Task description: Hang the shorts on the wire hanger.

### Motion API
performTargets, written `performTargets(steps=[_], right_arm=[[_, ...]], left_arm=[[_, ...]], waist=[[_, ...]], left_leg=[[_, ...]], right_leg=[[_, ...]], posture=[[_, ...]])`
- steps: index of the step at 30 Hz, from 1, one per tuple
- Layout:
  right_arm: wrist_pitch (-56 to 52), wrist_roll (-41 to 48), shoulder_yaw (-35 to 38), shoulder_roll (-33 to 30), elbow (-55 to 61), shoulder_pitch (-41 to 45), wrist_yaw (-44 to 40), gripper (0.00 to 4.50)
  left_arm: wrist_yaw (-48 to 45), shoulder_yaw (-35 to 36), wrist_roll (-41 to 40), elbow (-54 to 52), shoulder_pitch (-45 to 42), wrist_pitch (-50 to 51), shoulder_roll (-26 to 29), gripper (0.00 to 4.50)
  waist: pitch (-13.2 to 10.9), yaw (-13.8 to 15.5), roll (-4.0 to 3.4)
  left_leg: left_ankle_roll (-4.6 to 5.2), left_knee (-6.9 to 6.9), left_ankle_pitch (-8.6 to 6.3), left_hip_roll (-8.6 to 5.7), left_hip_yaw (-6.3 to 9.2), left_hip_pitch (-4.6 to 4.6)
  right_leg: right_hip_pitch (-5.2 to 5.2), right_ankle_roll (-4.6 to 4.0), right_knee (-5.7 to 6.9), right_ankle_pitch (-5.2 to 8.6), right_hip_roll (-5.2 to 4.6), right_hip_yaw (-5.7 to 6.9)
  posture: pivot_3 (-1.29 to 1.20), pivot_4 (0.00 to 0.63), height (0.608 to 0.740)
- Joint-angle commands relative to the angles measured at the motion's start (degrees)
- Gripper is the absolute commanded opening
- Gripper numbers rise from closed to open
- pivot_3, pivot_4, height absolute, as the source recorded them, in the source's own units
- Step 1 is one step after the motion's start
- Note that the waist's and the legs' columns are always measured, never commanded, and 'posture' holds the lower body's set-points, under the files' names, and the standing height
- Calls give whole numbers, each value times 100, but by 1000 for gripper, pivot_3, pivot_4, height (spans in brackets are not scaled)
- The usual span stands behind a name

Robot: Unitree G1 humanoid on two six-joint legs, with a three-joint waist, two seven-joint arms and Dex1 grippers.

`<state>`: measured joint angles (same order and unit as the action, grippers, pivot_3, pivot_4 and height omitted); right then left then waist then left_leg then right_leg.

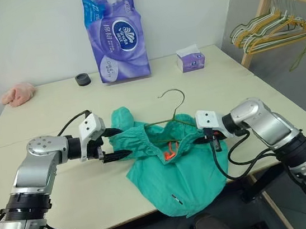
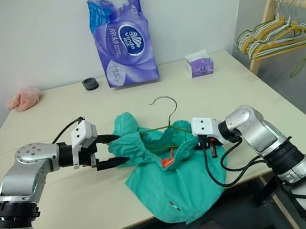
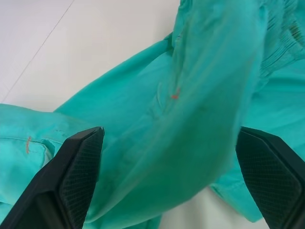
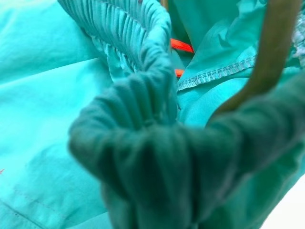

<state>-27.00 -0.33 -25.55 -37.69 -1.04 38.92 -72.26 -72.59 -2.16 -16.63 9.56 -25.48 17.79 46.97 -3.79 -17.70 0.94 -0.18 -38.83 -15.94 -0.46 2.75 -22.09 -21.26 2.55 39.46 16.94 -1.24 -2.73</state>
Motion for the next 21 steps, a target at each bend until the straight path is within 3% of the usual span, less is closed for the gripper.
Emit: performTargets(steps=[1,2,5,18,21], right_arm=[[-61,159,230,-68,275,16,-36,0],[-74,164,232,-78,303,2,-35,0],[-128,191,237,-101,376,-26,-14,0],[-186,278,263,-291,450,-121,-1,0],[-202,332,328,-433,496,-211,-61,0]], left_arm=[[106,-29,115,50,-175,-268,-121,4453],[106,-68,173,69,-169,-336,-142,4453],[127,-132,289,186,-166,-465,-205,3875],[370,-39,334,448,-214,-616,-338,61],[517,-11,376,503,-200,-683,-338,22]], waist=[[0,0,0],[0,-3,0],[0,-8,0],[0,-8,0],[0,-1,0]], left_leg=[[0,0,0,0,0,0],[0,0,0,0,0,0],[0,0,0,0,0,0],[0,0,0,0,1,-1],[0,0,0,0,1,-2]], right_leg=[[0,0,0,0,0,-1],[0,0,0,0,-1,-1],[0,0,0,0,-1,0],[-1,0,0,0,-1,1],[0,0,0,0,-1,0]], posture=[[-333,13,740],[-335,14,740],[-337,15,740],[-335,17,740],[-333,18,740]])
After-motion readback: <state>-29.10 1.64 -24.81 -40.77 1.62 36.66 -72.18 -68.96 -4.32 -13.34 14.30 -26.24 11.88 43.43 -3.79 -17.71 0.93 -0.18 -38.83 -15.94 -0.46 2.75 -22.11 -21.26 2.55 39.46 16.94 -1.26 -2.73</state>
